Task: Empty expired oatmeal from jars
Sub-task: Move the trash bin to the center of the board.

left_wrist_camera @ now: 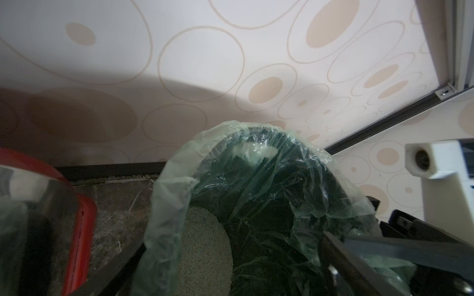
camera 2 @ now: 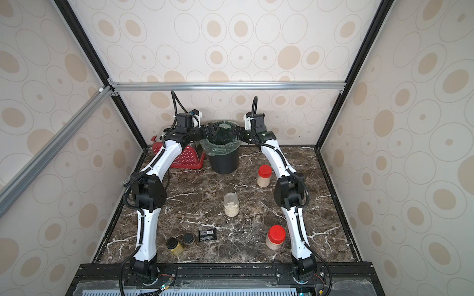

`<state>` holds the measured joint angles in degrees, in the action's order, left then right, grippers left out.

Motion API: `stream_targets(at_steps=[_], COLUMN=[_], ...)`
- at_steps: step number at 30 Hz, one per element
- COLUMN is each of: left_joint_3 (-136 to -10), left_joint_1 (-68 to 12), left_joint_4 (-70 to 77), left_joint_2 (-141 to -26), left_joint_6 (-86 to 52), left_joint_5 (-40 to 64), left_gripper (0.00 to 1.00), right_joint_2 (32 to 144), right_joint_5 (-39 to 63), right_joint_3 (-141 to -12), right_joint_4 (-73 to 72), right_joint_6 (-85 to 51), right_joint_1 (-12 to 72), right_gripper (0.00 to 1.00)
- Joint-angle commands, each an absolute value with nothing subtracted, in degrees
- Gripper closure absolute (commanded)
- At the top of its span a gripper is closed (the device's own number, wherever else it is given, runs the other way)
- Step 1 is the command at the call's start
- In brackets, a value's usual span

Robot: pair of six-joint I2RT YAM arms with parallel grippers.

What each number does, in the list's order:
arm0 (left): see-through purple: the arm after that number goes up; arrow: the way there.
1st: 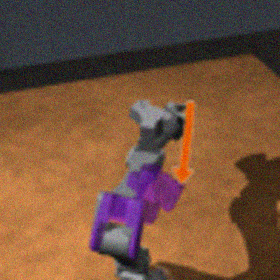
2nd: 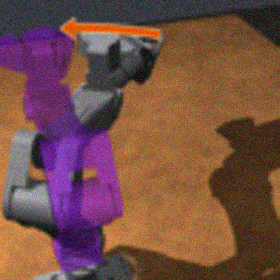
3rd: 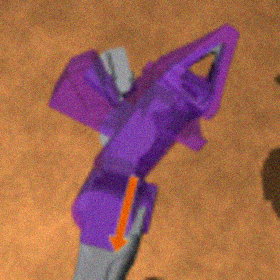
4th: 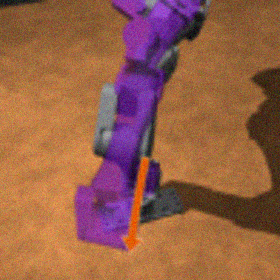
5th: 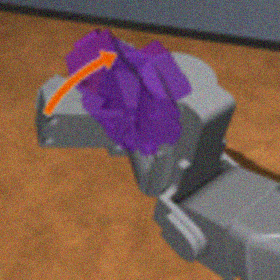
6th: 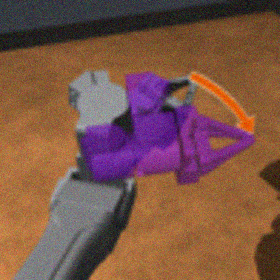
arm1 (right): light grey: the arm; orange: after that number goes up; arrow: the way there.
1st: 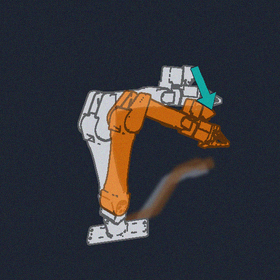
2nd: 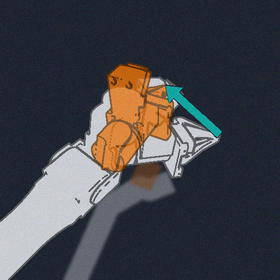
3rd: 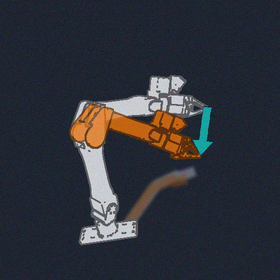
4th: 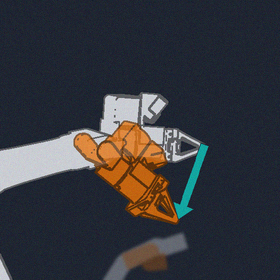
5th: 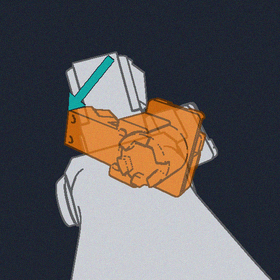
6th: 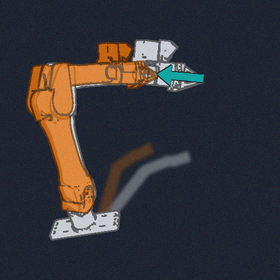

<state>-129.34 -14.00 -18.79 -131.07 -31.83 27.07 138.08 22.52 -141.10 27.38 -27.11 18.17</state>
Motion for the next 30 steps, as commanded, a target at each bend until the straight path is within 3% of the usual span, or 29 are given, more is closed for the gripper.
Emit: stream_targets(at_steps=[1,23,30], left_joint_3=[-127.2,-110.4,-109.8], left_joint_1=[-15.1,-16.3,-15.7], left_joint_4=[-16.9,-11.0,-17.4], left_joint_2=[-126.9,-116.0,-113.8], left_joint_6=[-33.7,-37.2,-29.7], left_joint_5=[30.8,31.6,24.7], left_gripper=[0.01,0.01,0.01], right_joint_2=[134.7,126.3,122.4], right_joint_5=[23.9,27.9,25.4], right_joint_3=[-139.6,-126.9,-122.9], right_joint_4=[26.6,26.6,27.2], right_joint_6=[-26.5,-26.3,-24.3], right_joint_1=[18.4,20.1,18.9], right_gripper=[0.03,0.07,0.05])
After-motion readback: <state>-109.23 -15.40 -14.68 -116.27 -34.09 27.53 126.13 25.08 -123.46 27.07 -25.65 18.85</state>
